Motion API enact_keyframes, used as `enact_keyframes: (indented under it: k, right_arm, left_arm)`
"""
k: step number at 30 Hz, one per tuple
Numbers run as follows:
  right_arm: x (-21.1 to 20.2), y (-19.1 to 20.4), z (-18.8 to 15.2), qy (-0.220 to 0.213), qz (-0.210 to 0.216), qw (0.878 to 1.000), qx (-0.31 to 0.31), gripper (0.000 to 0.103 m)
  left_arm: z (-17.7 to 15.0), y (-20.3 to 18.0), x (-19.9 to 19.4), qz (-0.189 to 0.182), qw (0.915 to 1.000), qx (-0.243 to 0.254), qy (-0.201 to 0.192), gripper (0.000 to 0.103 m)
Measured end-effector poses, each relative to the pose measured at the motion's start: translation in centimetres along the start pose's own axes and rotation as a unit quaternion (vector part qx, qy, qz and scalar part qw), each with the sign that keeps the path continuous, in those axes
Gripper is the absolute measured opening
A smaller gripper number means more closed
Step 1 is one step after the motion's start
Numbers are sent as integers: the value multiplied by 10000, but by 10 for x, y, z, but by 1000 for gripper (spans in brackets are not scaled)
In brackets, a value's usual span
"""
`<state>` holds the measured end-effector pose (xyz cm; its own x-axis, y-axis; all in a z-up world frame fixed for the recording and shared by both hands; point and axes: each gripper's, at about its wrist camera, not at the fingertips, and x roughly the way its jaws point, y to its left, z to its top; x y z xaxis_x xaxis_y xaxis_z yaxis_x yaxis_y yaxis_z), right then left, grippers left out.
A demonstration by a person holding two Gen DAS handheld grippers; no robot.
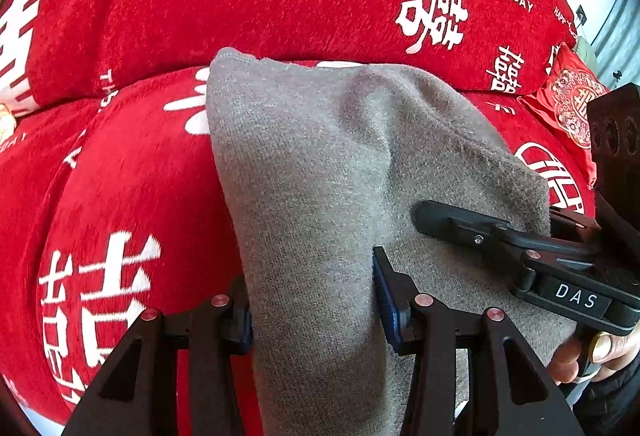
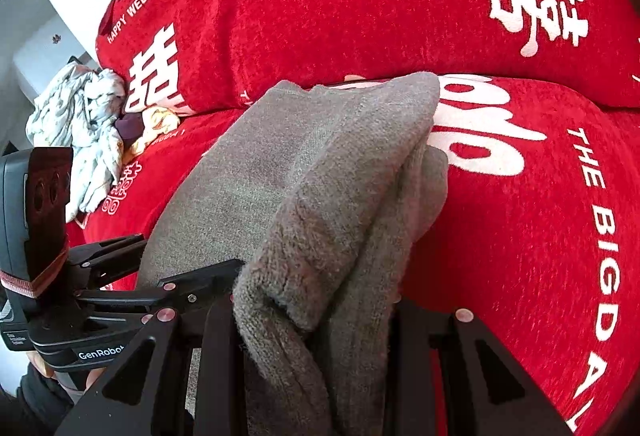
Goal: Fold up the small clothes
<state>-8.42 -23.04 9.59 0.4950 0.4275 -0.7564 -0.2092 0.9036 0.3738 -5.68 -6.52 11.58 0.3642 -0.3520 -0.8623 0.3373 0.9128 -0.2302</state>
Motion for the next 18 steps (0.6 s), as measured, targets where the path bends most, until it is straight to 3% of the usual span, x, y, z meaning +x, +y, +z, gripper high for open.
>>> enact_keyframes:
  k: [18]
  right_arm:
    - [6,25,-20,102,-72,9998,-132,31]
  left_arm:
    - [-28,16,-7,-4,10000,-68,46,49]
